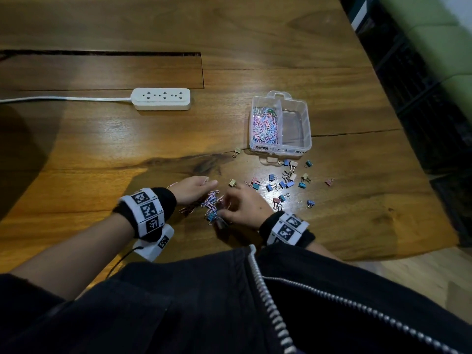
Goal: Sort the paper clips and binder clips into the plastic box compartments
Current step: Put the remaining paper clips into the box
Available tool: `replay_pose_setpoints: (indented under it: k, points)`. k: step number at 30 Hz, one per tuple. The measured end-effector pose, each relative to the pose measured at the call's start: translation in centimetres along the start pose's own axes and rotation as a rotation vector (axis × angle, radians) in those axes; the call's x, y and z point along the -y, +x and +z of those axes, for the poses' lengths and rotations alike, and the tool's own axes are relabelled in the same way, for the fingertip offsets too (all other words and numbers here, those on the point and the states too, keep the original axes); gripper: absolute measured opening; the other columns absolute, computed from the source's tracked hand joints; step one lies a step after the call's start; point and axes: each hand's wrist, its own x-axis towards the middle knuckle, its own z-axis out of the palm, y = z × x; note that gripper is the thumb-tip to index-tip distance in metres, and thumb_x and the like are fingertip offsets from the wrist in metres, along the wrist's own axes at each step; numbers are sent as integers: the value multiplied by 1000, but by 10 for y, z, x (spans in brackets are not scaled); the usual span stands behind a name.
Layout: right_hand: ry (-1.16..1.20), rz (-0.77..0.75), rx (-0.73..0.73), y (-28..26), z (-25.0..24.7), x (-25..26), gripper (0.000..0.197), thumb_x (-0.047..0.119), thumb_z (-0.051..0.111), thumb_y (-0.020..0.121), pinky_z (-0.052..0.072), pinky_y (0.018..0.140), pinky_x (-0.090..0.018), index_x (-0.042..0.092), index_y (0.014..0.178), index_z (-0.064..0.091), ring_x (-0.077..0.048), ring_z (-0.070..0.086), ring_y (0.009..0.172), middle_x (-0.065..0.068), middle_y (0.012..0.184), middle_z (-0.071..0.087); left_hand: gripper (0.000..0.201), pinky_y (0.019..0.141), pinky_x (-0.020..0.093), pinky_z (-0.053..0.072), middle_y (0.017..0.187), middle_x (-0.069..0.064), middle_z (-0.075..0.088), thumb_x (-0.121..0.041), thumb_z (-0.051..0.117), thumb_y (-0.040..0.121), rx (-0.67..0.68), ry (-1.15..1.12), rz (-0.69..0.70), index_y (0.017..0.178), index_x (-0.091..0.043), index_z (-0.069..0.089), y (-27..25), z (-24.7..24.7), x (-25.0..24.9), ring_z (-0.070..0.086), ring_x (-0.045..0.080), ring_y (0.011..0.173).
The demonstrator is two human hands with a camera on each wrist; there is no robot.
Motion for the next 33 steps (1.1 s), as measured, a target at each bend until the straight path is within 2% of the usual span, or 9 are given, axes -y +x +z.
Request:
replay_pose_setpoints:
  k: [3,7,9,12,17,21,26,29,33]
  points:
    - [-153,-64,33,0,10,16,44,51,63,74,44,83,-36,13,95,57,-22,48,95,-9,102,51,33,74,30,30,89,7,46,-36,30,98,-35,139,16,90,-9,45,-1,1,-2,43,18,85]
    - [-210,-68,7,2,13,23,38,41,61,79,42,86,-36,10,101,57,-26,49,102,-11,107,52,37,68,25,32,98,2,46,-45,34,95,-122,87,4,100,-14,51,0,-2,-2,44,15,92]
    - [-200,-72,-5,2,13,23,34,36,60,81,43,87,-36,10,102,58,-26,50,103,-11,108,52,37,63,26,31,87,-1,48,-43,35,95,-188,25,1,92,-13,57,1,-3,-1,46,15,84]
    - [-195,-68,4,2,13,23,35,34,60,80,44,88,-37,10,105,56,-26,50,104,-11,109,52,40,53,28,24,61,-1,38,-32,35,97,-213,-30,-12,62,-15,39,2,-6,1,35,16,55]
    - [-202,-110,-17,3,19,23,37,29,61,79,43,85,-35,12,111,55,-28,52,103,-12,110,52,29,49,22,31,69,-2,55,-18,31,99,-100,-162,-13,74,-20,44,4,-7,1,40,12,53]
    - [-153,-129,-38,4,19,19,31,28,60,78,43,84,-35,10,104,58,-26,53,100,-11,106,55,26,46,19,31,76,-3,58,-9,32,98,-70,-207,-17,81,-25,43,4,-8,-1,39,12,51]
    - [145,37,-207,0,1,-12,13,19,61,78,44,80,-29,12,89,59,-16,51,88,-7,97,59,12,56,22,35,83,2,56,-21,32,99,-71,26,65,96,-15,42,-4,-9,-5,48,15,68]
    - [116,152,-230,-4,-11,-34,20,14,60,79,46,88,-32,13,98,57,-19,54,98,-6,106,58,15,63,25,38,97,7,58,-29,36,97,-47,298,86,97,-16,43,-6,-7,-5,50,15,77]
    - [97,135,-204,-8,-11,-36,28,19,60,81,43,87,-30,17,108,54,-20,52,102,-4,110,55,42,83,31,44,121,8,58,-39,59,84,-31,476,59,116,-15,46,-3,-3,-1,54,21,102]
